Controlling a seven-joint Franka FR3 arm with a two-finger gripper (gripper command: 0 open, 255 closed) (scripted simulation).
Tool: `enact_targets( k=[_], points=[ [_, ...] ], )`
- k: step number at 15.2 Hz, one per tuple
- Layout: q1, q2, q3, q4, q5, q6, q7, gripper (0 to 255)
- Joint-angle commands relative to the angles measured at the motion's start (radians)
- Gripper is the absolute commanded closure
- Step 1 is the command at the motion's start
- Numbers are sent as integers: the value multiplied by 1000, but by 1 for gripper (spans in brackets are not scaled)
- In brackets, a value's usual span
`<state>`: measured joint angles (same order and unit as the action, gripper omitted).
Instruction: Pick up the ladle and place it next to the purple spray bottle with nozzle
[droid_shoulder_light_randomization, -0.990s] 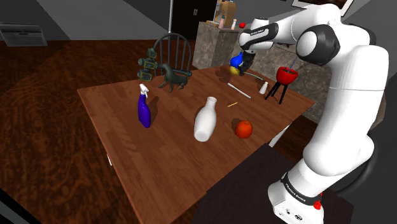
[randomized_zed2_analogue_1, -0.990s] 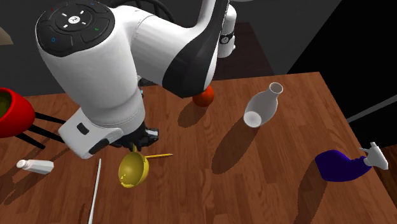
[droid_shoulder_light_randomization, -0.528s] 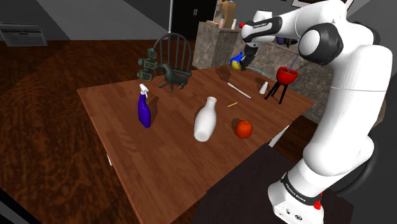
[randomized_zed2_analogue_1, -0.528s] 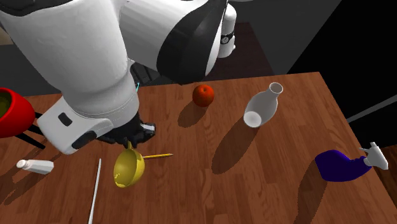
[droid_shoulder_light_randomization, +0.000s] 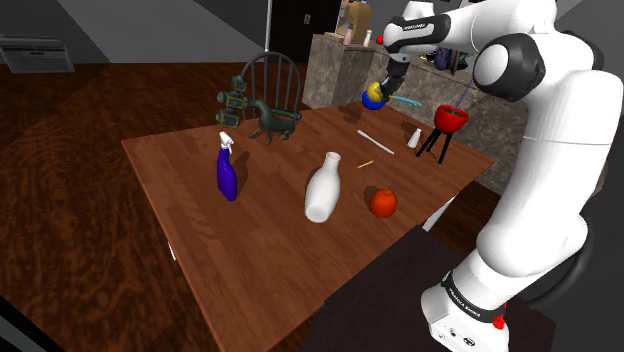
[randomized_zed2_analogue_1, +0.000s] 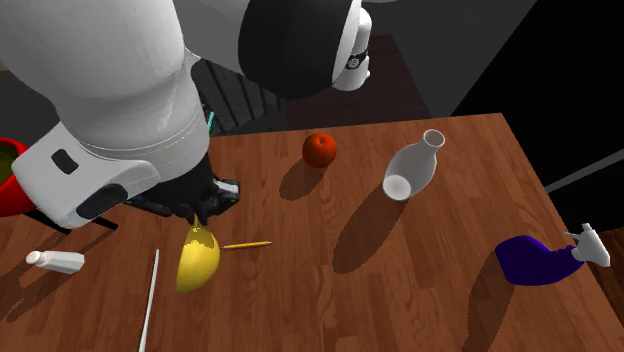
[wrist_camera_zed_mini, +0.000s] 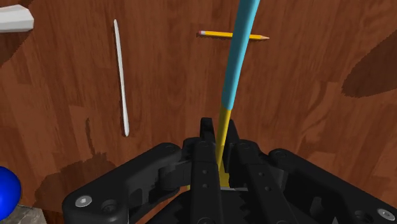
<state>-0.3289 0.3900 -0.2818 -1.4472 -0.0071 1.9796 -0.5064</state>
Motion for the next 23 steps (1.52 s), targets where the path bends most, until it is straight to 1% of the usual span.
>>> enact_targets(
  k=[1, 6, 12, 17, 23],
  points=[
    [29, -36, 4, -49, -16, 11, 34, 255],
    [115, -135, 27, -182, -67, 37, 151, 255],
    [206, -221, 69, -291, -118, 44, 297, 255],
    [275, -266, 113, -344, -148, 35, 419, 255],
    [353, -290, 172, -368, -171, 13, 562, 255]
  ],
)
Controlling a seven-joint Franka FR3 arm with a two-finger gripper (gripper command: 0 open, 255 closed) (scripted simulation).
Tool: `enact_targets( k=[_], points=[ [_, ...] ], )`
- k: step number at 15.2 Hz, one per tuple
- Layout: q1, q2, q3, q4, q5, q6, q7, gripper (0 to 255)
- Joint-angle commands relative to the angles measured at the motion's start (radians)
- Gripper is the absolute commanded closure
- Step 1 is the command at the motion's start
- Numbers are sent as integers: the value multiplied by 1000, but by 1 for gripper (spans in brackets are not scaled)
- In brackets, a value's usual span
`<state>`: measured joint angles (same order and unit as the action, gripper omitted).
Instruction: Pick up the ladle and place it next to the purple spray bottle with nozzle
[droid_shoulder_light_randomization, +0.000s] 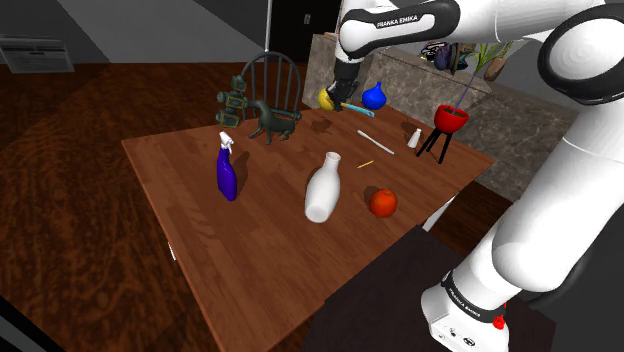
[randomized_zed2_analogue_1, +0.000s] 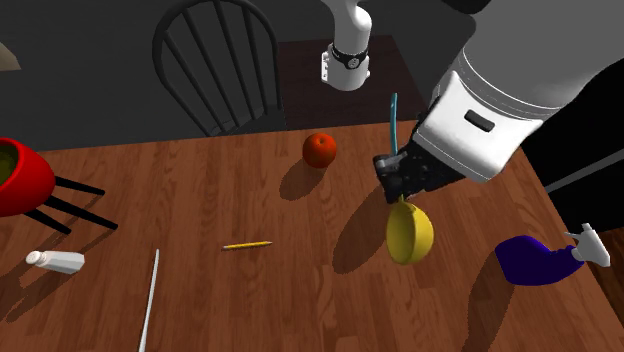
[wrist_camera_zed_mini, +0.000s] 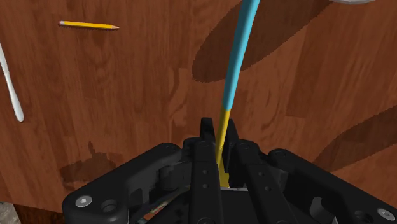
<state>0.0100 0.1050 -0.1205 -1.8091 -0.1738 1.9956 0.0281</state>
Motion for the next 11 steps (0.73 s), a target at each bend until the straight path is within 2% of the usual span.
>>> enact_targets(
  k=[1, 11],
  points=[
    [27, -6, 21, -6, -7, -8, 51, 255],
    [154, 38, 119, 62, -27, -73, 274, 255]
  ],
)
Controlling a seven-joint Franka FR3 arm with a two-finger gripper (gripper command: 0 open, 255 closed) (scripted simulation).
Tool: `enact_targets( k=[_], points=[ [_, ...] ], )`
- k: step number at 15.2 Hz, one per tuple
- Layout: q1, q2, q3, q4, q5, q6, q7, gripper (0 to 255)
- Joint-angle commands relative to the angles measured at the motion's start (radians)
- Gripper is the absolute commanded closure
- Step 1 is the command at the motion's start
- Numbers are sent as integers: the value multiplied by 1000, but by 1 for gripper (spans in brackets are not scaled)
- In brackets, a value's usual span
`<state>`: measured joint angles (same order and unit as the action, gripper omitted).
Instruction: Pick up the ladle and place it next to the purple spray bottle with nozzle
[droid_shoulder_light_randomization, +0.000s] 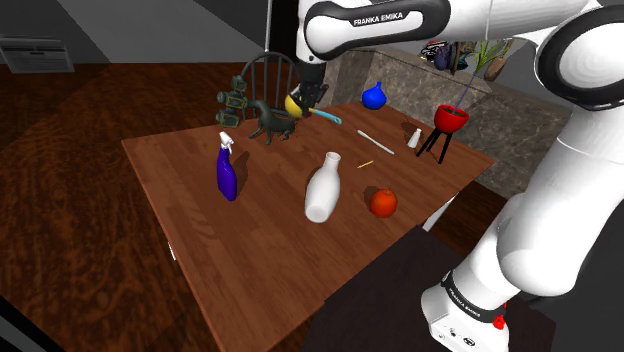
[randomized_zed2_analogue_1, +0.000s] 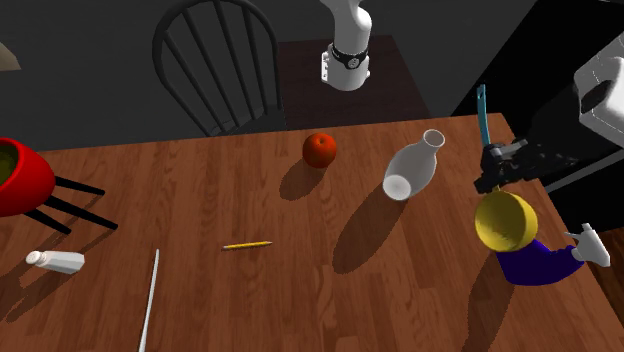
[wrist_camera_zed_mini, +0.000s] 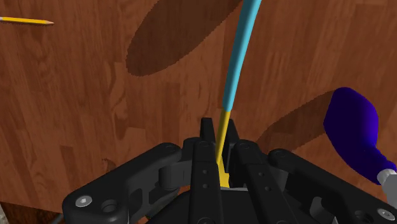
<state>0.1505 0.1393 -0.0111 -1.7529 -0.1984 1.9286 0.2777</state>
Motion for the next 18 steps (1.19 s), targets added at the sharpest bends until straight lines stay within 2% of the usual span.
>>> enact_targets(
  k=[1, 10, 18],
  points=[
    [26, 14, 19, 20, -4, -15, 46, 255],
    [146, 142, 93, 204, -24, -108, 226, 255],
    [144, 157, 90, 117, -31, -8, 246, 255]
  ],
)
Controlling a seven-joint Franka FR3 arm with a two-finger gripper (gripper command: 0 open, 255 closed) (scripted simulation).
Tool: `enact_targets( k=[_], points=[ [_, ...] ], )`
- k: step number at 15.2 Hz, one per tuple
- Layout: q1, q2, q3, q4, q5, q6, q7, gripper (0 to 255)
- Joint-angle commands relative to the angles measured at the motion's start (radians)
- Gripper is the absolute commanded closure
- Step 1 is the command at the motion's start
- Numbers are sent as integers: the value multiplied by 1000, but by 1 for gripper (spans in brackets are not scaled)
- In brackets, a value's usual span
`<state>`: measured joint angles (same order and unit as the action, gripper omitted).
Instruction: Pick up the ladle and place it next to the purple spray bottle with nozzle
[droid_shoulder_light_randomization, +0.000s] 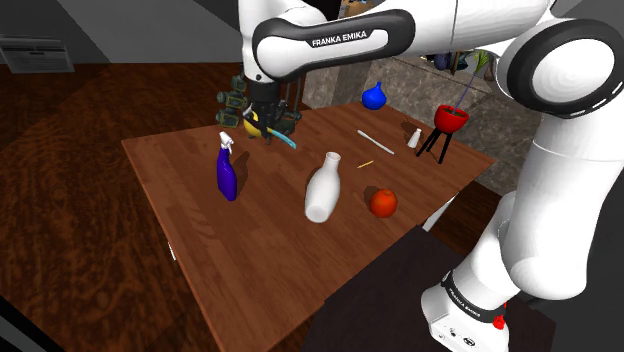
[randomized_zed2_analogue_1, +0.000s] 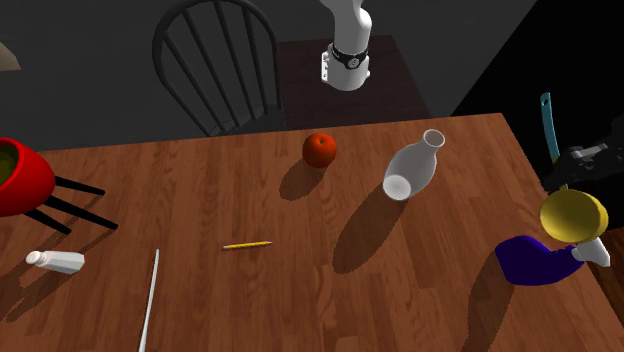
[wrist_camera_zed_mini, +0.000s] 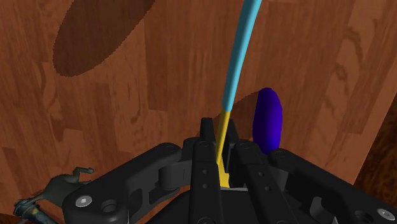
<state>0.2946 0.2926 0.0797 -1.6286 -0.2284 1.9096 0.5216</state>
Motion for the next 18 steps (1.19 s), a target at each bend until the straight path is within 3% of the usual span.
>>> enact_targets(
  k=[1, 18],
  points=[
    [-1, 6, -1, -16, -2, 23, 4, 255],
    [-1, 82, -9, -140, -29, 217, 49, 255]
  ],
)
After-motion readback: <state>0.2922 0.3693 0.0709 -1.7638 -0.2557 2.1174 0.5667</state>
